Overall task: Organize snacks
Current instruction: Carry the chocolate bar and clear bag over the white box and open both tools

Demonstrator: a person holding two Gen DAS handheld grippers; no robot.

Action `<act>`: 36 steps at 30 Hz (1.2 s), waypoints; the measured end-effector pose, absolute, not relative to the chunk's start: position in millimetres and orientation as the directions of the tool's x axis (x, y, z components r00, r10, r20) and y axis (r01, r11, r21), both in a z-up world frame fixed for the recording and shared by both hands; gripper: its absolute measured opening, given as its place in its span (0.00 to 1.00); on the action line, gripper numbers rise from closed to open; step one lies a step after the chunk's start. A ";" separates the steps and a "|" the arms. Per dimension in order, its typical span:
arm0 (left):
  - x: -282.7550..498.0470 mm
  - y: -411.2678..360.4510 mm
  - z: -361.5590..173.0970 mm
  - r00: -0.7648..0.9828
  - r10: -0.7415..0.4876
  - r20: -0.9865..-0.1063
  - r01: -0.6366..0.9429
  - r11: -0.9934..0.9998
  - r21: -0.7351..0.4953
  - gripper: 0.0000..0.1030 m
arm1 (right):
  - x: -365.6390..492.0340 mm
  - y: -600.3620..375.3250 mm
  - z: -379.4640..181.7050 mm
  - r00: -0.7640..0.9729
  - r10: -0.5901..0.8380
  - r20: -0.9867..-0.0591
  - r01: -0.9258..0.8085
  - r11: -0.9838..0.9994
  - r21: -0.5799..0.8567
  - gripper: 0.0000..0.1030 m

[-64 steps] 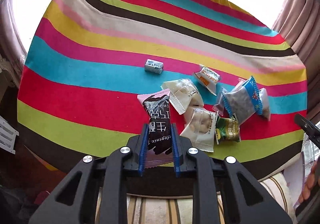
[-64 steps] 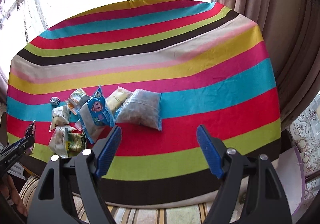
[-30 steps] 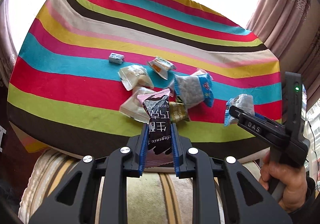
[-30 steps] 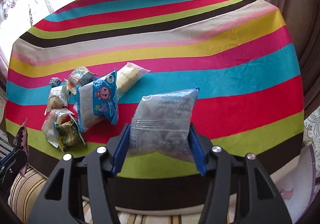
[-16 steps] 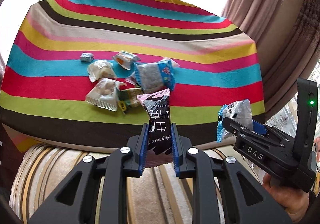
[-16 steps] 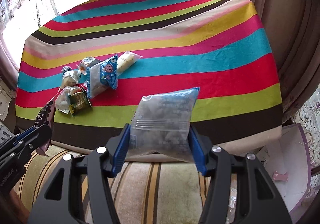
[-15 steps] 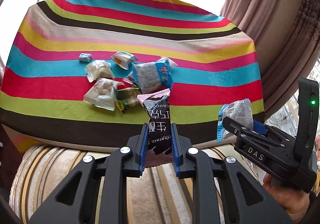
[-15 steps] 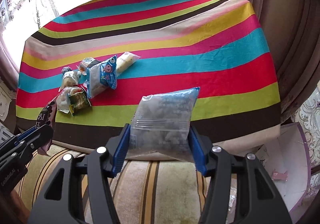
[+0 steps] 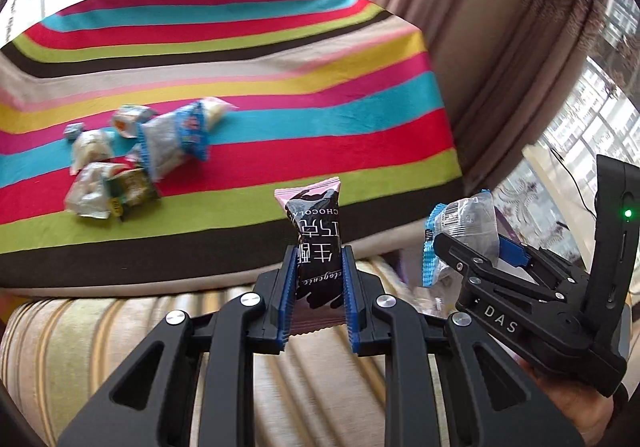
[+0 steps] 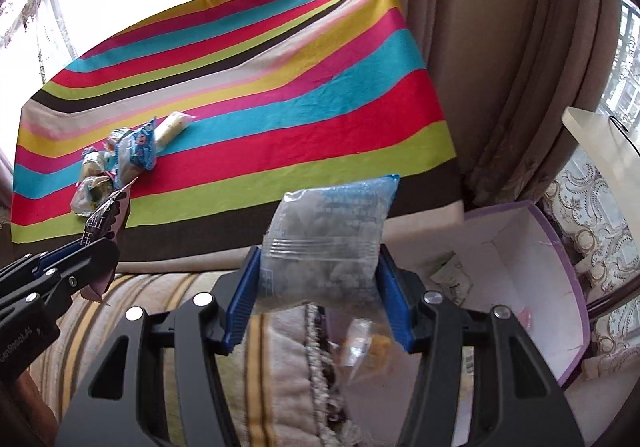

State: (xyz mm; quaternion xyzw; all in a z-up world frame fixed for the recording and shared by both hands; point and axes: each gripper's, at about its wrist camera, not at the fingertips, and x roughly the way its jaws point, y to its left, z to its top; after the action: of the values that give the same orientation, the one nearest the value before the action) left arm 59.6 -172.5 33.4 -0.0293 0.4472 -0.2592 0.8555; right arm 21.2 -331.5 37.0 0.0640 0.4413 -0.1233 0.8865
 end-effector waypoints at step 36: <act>29.0 -346.7 -5.3 0.140 -0.539 -0.830 0.683 0.660 -0.314 0.36 | -62.6 -463.8 4.9 0.438 -0.424 -0.793 0.588 0.802 -0.104 0.75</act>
State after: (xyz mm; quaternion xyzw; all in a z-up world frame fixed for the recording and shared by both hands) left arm 29.0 -346.7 -5.3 0.0696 0.5147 -0.4063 0.7518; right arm -62.6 -463.8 4.9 0.0938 0.4368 -0.3000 0.8428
